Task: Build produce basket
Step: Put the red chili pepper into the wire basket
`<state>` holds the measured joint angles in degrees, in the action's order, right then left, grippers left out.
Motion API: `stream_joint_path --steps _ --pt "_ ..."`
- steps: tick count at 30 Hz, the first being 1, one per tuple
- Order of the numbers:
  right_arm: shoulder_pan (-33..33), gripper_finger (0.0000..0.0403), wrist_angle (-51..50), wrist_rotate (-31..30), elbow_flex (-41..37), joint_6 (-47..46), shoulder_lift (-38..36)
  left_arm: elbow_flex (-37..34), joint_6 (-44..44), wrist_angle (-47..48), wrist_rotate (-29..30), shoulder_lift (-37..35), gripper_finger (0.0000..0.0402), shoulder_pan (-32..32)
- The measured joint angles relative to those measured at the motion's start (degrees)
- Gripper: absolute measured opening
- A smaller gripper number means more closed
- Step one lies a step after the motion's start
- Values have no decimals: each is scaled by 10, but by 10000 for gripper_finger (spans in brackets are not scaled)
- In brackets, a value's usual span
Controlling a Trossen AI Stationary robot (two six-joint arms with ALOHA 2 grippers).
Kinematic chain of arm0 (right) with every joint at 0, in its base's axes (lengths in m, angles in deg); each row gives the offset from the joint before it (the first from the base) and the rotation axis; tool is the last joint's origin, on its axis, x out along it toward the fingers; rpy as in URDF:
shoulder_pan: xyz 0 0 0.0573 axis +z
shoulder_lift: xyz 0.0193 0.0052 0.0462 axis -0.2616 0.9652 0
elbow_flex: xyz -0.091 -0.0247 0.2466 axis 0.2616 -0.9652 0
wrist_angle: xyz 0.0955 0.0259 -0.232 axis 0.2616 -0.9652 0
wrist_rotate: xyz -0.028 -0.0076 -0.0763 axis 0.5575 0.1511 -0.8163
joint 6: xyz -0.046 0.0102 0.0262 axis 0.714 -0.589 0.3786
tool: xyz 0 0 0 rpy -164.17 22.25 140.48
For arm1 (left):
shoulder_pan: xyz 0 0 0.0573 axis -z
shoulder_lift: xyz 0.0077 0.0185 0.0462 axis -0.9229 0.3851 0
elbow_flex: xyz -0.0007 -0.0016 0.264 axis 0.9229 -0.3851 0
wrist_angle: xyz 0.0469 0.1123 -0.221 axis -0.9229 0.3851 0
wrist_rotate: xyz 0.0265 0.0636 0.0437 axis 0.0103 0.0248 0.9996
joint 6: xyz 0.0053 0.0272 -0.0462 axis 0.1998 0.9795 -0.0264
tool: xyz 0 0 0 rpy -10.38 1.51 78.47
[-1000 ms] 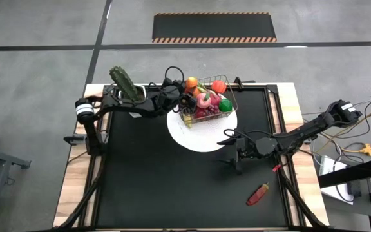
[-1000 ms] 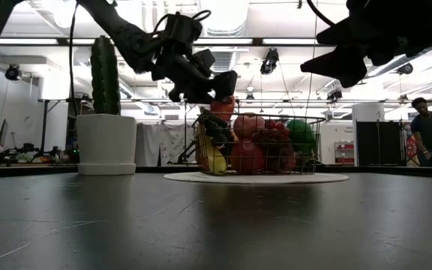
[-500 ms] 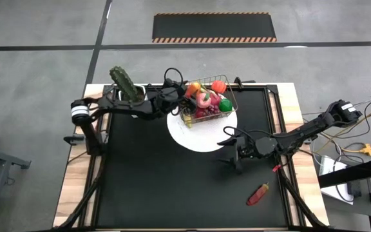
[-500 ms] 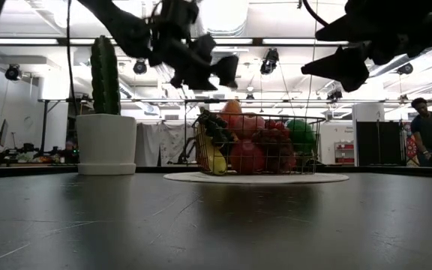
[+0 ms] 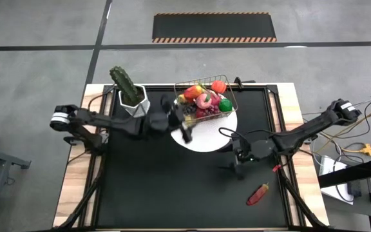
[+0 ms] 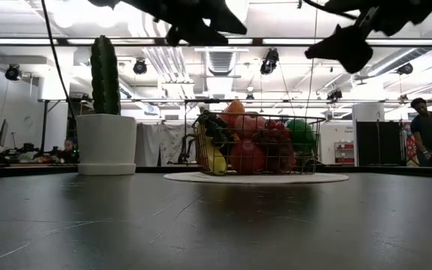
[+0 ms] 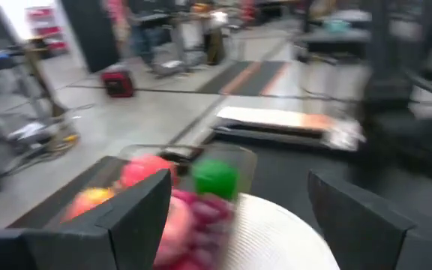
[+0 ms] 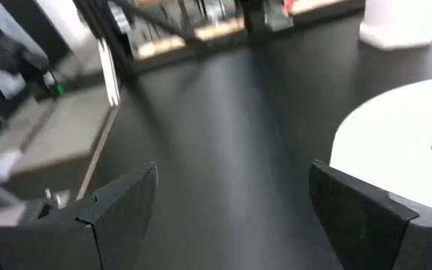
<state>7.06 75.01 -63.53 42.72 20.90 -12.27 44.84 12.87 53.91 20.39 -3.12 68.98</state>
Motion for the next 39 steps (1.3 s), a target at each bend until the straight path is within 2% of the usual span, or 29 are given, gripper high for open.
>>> stream_joint_path --steps 6,13,17,23,31,39 --pt "28 327 -207 -1 90 -59 0 -43 1 -1 -1 -2 292 97" --pt "73 327 -373 11 152 -150 16 -95 2 -79 -1 -2 293 165" --pt "107 327 -446 47 186 -163 56 -107 2 -100 -1 -2 293 174" --pt "151 327 -538 128 254 -124 158 -107 2 -101 0 -2 293 174" --pt "213 327 -739 148 358 -105 295 -107 17 -101 0 -2 293 174" --pt "284 327 -764 163 370 -56 373 -107 17 -101 0 -2 293 174"
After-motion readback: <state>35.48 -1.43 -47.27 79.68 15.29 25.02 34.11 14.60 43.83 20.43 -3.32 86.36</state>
